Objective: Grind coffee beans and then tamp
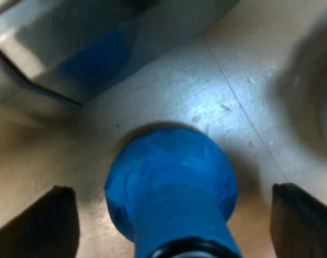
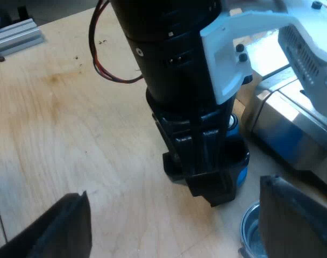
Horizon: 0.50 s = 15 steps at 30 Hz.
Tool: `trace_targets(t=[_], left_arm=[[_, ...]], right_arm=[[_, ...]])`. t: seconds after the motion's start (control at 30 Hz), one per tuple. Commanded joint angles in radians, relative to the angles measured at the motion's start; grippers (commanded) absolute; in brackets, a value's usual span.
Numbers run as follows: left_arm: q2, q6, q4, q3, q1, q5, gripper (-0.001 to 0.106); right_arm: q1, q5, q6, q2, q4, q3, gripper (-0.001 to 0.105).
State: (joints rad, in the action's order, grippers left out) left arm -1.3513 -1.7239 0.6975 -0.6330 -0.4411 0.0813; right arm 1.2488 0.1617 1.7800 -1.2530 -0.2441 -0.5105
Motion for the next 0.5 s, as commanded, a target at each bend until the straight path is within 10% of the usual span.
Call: trace_targets(t=[0.03,0.5], left_arm=[[0.003,0.003,-0.007,-0.006,-0.004,0.006,0.063],[0.003,0.003,-0.019,-0.006,-0.004,0.0,0.053]], right_arm=[[0.002,-0.001,0.014,0.005,-0.013,-0.002,0.066],[0.002,-0.001,0.014,0.005,-0.013,-0.002,0.066]])
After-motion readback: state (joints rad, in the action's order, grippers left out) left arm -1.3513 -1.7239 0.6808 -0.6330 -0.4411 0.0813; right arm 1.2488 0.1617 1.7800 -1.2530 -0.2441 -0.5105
